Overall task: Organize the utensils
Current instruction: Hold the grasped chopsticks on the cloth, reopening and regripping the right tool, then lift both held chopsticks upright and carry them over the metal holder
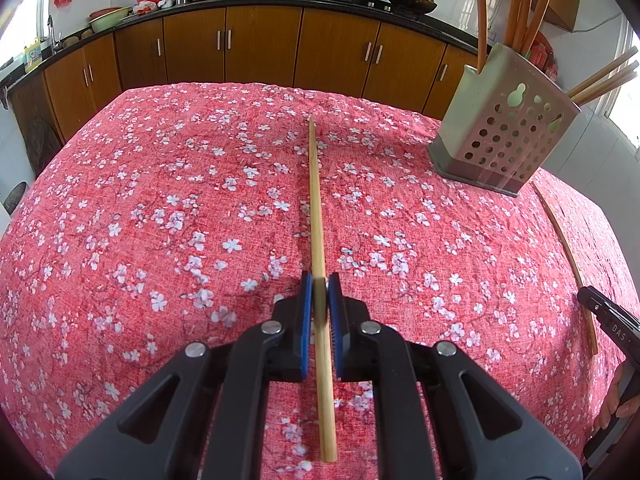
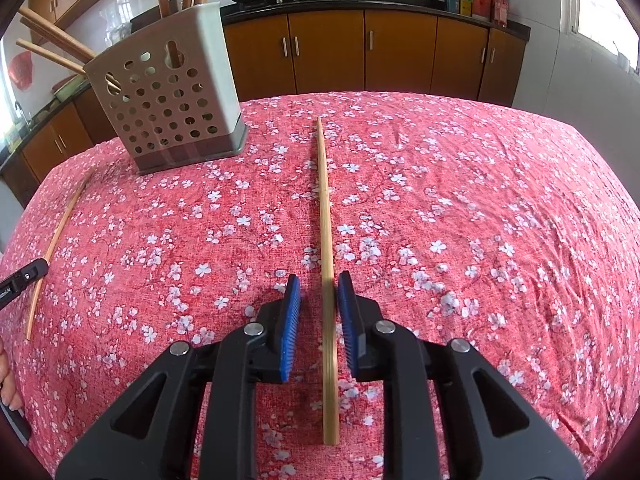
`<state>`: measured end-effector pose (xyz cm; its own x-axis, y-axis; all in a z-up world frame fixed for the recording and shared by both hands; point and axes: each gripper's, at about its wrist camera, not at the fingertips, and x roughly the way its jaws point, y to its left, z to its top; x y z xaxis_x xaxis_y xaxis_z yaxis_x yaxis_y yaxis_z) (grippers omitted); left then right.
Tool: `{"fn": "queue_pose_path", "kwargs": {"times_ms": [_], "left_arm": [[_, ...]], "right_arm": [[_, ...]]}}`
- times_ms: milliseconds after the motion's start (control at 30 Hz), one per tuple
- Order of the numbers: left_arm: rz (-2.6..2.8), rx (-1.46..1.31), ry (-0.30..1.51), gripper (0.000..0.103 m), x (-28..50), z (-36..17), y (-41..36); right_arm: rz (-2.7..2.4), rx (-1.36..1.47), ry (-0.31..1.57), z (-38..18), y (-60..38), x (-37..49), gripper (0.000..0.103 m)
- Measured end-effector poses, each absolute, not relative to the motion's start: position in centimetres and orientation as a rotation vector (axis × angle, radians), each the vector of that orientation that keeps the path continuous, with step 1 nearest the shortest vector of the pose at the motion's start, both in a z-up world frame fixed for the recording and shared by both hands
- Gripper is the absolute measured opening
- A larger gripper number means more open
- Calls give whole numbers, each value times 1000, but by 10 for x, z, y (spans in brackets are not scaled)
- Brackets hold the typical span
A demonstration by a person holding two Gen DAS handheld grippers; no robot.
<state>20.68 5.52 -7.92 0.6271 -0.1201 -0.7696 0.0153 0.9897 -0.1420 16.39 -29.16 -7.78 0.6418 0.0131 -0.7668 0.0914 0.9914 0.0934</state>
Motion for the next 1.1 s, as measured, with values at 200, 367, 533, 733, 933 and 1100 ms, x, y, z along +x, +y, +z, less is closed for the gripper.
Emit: {"fn": "queue_pose_path", "kwargs": {"times_ms": [200, 367, 533, 733, 933, 1100], "left_arm": [[-73, -117, 891, 11, 207, -80, 54], [-71, -104, 892, 12, 208, -81, 52], [-73, -86, 892, 14, 207, -81, 51], [-68, 22, 896, 15, 205, -81, 42], [-73, 52, 897, 14, 185, -82, 38], [-69, 65, 895, 8, 179, -81, 36]], "right_arm": [[-45, 126, 874, -78, -291, 164, 21], [-45, 128, 874, -78, -292, 164, 21], [-44, 129, 874, -78, -291, 165, 21], [-29, 169, 869, -78, -298, 162, 20], [-32, 158, 870, -78, -298, 145, 18], [-36, 180, 871, -77, -305, 143, 8]]}}
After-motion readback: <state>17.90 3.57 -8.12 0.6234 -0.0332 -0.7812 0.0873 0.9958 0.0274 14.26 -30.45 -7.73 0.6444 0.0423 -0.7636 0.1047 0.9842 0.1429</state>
